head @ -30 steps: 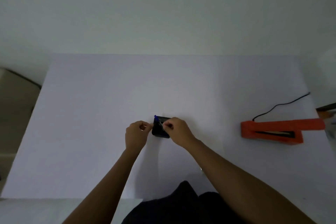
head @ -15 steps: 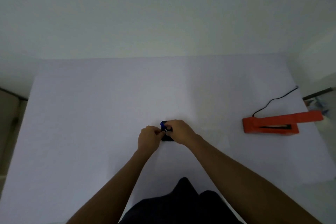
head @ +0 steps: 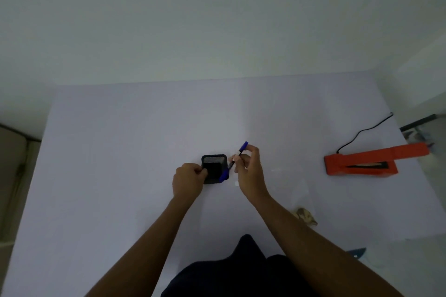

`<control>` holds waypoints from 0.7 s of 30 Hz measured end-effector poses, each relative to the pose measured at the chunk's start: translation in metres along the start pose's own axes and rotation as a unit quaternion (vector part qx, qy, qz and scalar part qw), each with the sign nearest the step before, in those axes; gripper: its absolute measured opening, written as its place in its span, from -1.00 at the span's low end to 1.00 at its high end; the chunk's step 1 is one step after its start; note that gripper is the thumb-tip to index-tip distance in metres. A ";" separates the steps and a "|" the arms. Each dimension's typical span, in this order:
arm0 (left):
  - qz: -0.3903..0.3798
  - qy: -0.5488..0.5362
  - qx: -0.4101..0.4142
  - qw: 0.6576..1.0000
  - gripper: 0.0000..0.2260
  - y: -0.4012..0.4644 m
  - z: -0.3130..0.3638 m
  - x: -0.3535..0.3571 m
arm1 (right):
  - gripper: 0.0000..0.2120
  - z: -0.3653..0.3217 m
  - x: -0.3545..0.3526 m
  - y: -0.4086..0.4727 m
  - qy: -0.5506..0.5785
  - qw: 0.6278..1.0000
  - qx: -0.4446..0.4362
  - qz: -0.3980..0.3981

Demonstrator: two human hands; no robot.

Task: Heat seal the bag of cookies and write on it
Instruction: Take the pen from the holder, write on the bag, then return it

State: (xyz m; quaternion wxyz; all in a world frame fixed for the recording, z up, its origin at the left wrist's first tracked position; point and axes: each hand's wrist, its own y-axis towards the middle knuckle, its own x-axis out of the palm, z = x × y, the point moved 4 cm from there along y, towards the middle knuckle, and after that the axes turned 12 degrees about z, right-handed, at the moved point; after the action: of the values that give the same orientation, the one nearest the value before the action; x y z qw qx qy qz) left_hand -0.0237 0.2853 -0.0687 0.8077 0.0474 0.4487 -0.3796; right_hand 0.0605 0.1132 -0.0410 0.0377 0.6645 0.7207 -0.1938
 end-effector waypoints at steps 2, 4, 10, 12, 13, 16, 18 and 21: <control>0.001 0.004 -0.006 1.000 -0.79 0.003 -0.005 -0.004 | -0.73 -0.004 -0.009 -0.003 0.083 0.995 0.041 0.032; 0.001 0.010 -0.010 1.000 -0.79 0.005 -0.010 -0.005 | -0.74 -0.003 -0.016 -0.007 0.116 0.990 0.072 0.037; 0.001 0.032 -0.025 0.999 -0.63 0.005 -0.020 -0.005 | -0.83 0.014 -0.022 -0.020 0.174 0.957 0.231 -0.026; 0.037 0.037 -0.016 0.998 -0.54 0.000 -0.017 -0.012 | -0.86 0.018 -0.022 -0.025 0.150 0.954 0.256 -0.049; 0.061 0.017 -0.003 0.998 -0.56 -0.004 -0.012 -0.017 | -0.75 0.018 -0.022 -0.027 0.144 0.953 0.261 -0.055; 0.049 -0.085 0.085 0.992 -0.71 -0.021 0.018 -0.030 | -0.48 0.015 -0.021 -0.032 0.169 0.946 0.274 -0.048; -0.043 -0.096 0.169 0.980 -0.76 -0.039 0.039 -0.028 | -0.44 0.011 -0.019 -0.032 0.185 0.941 0.279 -0.044; -0.130 -0.043 0.270 0.953 -0.77 -0.063 0.053 -0.019 | -0.48 0.001 -0.014 -0.034 0.191 0.937 0.286 -0.055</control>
State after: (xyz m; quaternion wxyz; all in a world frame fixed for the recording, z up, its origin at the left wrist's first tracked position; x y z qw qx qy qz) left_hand -0.0343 0.2291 -0.0064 0.7269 0.1880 0.2967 -0.5901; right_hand 0.0290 0.0980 -0.0294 -0.3030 0.6308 0.6642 -0.2628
